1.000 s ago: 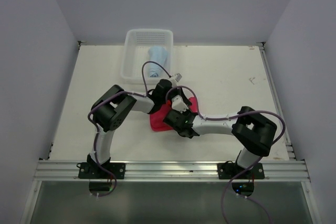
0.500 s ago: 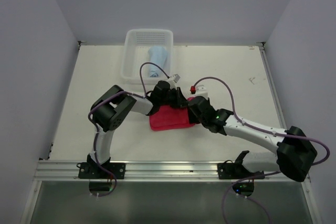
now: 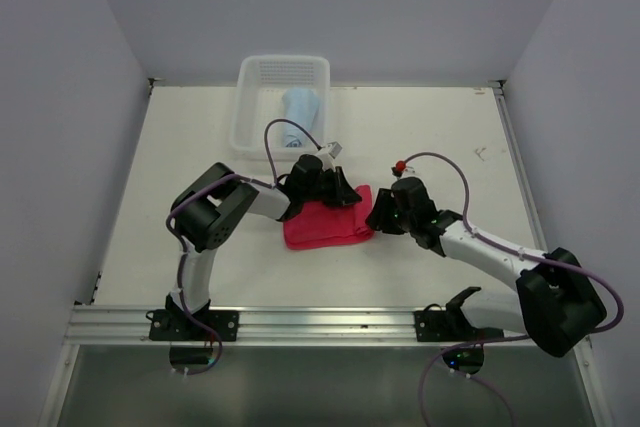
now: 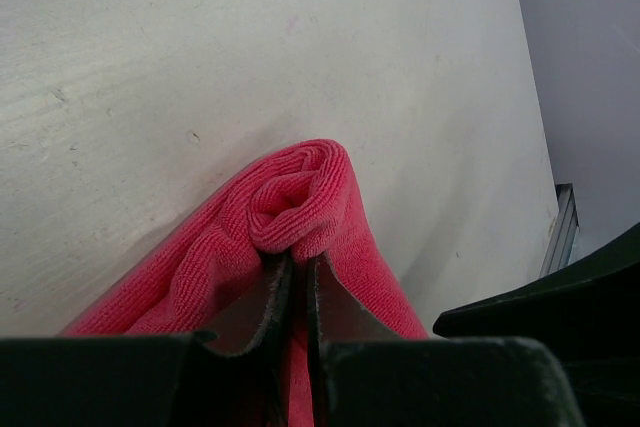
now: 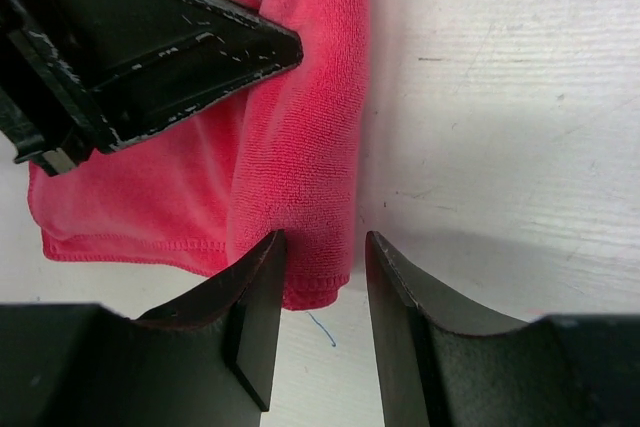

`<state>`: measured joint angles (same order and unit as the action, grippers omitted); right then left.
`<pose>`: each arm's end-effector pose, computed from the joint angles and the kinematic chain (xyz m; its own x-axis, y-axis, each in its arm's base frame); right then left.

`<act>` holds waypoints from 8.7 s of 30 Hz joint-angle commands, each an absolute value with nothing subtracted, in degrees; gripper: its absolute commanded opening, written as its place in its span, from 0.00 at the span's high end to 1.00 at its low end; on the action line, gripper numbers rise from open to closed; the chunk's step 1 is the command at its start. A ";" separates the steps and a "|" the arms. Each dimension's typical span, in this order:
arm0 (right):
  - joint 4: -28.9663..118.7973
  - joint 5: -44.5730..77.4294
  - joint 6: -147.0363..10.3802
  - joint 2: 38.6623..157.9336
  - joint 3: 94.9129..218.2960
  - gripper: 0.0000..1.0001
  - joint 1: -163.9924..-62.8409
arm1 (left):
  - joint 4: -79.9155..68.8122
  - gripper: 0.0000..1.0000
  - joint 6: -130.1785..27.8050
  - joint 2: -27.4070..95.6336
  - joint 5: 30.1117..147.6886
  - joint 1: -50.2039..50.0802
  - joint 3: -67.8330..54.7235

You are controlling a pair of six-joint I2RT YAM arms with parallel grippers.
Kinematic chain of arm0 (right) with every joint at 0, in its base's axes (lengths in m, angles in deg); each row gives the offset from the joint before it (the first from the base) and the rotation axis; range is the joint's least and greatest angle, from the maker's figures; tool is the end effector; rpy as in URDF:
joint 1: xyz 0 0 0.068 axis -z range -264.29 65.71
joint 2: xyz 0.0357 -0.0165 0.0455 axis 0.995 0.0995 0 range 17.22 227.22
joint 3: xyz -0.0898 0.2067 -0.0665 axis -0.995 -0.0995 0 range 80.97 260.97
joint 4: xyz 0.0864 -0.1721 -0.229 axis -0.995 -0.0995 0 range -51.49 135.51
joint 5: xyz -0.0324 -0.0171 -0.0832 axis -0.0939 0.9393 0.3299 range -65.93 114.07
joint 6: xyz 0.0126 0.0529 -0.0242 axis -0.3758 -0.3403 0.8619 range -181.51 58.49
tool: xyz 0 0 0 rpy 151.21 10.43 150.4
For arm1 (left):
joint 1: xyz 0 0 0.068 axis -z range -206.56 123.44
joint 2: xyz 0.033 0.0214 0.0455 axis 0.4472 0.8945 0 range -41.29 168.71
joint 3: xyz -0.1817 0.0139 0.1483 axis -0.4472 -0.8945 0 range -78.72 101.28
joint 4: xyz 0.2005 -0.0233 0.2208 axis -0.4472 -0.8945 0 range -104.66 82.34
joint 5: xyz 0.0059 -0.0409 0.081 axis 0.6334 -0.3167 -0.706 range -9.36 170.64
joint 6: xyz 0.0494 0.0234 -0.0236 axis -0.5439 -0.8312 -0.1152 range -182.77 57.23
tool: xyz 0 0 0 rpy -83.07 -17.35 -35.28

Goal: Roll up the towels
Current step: Roll the towel

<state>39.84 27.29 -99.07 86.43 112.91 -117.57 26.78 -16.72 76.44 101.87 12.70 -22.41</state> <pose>0.2432 0.1567 0.1187 -0.7645 0.2261 -0.6037 -0.0600 0.9074 0.4159 0.3118 -0.2753 0.0388 -0.8484 -0.1732 -0.5002 0.3299 0.5659 -0.7556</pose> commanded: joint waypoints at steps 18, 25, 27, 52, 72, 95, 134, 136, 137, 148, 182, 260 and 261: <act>55.71 19.94 -100.10 99.05 107.34 0.86 -116.99 | 23.46 1.00 -19.88 74.46 99.36 11.06 -24.23; 48.51 23.45 -93.43 95.62 109.01 1.00 -117.25 | 21.79 0.88 -19.79 71.74 100.06 10.18 -22.92; 46.40 23.98 -92.28 95.00 109.36 1.00 -117.42 | 20.83 0.85 -19.79 70.77 100.24 9.92 -22.39; 33.39 50.08 -91.66 99.92 118.76 1.00 -136.84 | 15.82 0.57 -15.75 62.68 105.60 9.47 -22.04; 22.75 64.32 -93.77 111.08 130.36 1.00 -147.65 | 3.87 0.56 -18.90 63.30 108.60 9.56 -20.54; 19.32 65.20 -93.33 111.71 135.11 0.72 -150.12 | -3.08 1.00 -28.31 66.99 102.09 9.56 -25.99; 49.65 28.02 -103.53 97.11 111.64 0.88 -128.41 | 2.10 0.95 -25.59 62.69 100.94 8.42 -30.83; 47.37 29.51 -102.65 96.24 112.52 0.93 -128.58 | 1.66 0.89 -25.50 61.29 100.59 8.07 -29.95; 46.40 30.21 -101.86 95.88 112.96 0.97 -128.59 | 1.75 0.88 -25.33 60.32 99.98 7.89 -29.94; 29.01 44.18 -94.30 97.72 125.17 1.00 -135.51 | 1.04 0.60 -25.68 46.17 95.49 6.66 -29.42; 18.18 60.02 -93.50 119.43 143.81 1.00 -149.24 | 9.84 0.65 -20.92 56.97 101.48 9.74 -34.95; 31.98 47.18 -101.50 109.94 132.82 1.00 -142.12 | 23.17 0.97 -12.77 44.48 108.67 3.32 -43.03; 31.89 47.18 -101.76 110.20 133.00 1.00 -142.12 | 24.59 0.98 -11.97 44.92 108.76 3.67 -43.39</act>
<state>34.35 44.39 -100.56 108.61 130.68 -141.70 13.62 -17.05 43.57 105.02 3.20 -41.43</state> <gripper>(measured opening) 0.238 0.030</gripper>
